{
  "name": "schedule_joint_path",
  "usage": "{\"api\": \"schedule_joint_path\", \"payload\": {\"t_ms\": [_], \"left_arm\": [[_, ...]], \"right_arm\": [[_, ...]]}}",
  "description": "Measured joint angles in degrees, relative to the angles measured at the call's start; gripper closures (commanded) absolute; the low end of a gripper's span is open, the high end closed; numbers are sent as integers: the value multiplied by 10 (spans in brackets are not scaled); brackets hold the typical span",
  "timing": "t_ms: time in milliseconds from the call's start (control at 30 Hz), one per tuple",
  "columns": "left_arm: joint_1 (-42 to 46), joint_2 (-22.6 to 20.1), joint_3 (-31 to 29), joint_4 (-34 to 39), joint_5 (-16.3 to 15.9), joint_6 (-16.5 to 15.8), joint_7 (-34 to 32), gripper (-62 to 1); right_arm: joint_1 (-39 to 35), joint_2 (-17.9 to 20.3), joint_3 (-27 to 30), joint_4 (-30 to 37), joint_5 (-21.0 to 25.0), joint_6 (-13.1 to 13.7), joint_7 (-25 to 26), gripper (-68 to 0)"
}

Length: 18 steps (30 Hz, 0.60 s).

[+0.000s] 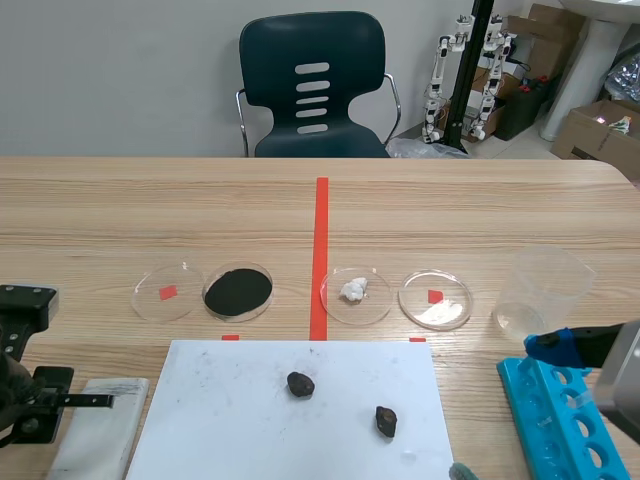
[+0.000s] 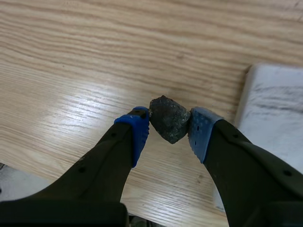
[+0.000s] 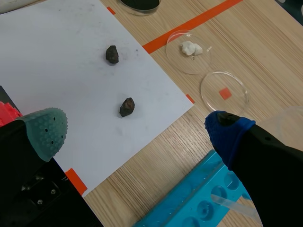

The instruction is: Rub the mineral on the streak plate

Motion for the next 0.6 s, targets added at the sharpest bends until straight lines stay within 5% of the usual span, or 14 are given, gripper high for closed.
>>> {"api": "schedule_joint_path", "payload": {"t_ms": [333,600], "left_arm": [[104,-38,-23,107,-69,4,-120,-100],[220,-45,-52,229,-68,-19,-239,-100]], "right_arm": [[0,0,0,0,0,0,0,-608],[0,0,0,0,0,0,0,-608]]}}
